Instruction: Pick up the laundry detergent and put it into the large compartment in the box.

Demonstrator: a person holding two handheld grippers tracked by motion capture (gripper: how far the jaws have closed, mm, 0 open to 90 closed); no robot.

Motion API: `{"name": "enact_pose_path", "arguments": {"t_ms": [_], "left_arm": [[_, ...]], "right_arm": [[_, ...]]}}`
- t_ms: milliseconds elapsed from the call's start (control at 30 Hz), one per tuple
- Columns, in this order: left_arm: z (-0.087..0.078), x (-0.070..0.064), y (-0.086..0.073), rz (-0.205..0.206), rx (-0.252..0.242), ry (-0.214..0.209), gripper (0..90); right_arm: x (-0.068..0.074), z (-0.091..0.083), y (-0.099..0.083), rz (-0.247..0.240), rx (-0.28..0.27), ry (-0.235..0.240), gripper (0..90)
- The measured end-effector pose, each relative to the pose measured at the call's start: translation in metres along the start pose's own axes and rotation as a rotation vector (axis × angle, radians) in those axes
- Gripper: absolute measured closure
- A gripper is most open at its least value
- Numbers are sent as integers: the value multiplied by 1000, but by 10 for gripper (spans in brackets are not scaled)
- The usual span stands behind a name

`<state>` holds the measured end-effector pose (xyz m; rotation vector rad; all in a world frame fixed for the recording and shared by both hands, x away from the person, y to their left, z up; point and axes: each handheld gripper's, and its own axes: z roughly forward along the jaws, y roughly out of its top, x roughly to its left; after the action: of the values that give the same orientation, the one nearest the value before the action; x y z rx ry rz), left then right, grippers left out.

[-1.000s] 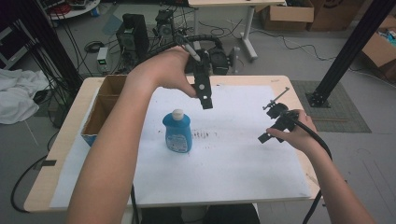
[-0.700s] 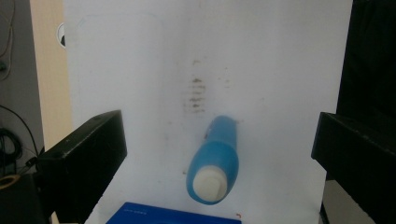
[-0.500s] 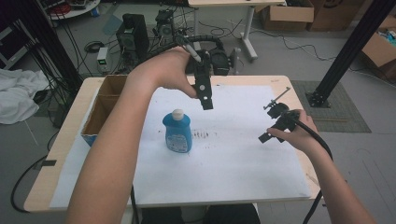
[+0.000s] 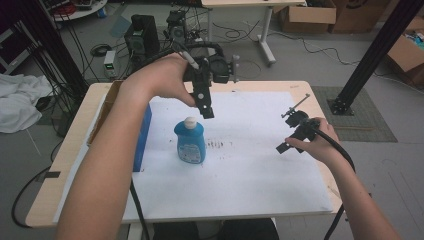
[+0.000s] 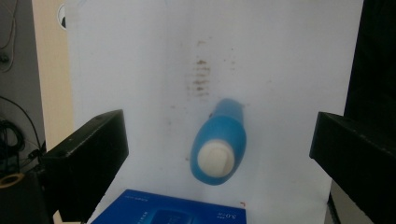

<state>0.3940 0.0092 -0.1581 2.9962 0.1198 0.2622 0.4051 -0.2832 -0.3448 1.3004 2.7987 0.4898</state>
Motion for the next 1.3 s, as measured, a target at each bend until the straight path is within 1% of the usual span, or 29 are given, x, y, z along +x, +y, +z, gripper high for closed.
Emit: {"name": "enact_pose_path", "arguments": {"t_ms": [67, 200, 267, 333, 367, 467, 533, 600, 733, 900, 933, 1100, 1300], "left_arm": [[3, 0, -5, -3, 9, 3, 58], [9, 0, -14, -2, 10, 7, 64], [12, 0, -18, 2, 9, -3, 70], [17, 0, -21, 5, 20, 3, 76], [19, 0, -23, 4, 24, 1, 76], [27, 0, -27, 6, 36, 0, 76], [31, 1, -29, 8, 47, 0, 76], [35, 1, -30, 6, 49, -4, 77], [43, 2, -33, 7, 61, -24, 82], [51, 3, -36, 8, 62, -20, 88], [53, 3, -37, 9, 63, -25, 92], [62, 4, -38, 8, 71, -26, 94], [73, 5, -41, -1, 84, -40, 96]], "right_arm": [[1, 0, 0, -3, -3, 3, 265], [3, -1, 1, -5, -8, 1, 265], [4, -2, 2, -9, -9, -1, 265], [6, -2, 2, -12, -9, -1, 265], [6, -2, 3, -18, -10, -3, 265], [7, -4, 2, -16, -12, -2, 268], [7, -3, 2, -22, -13, -3, 268], [7, -3, 1, -15, -10, -2, 268], [6, -1, 0, -13, -6, 0, 268], [5, 0, 0, -19, -7, 0, 268], [5, 0, 0, -21, -9, 0, 268], [5, 1, 0, -21, -5, 0, 268], [6, 2, 0, -20, -4, 1, 269]]}}
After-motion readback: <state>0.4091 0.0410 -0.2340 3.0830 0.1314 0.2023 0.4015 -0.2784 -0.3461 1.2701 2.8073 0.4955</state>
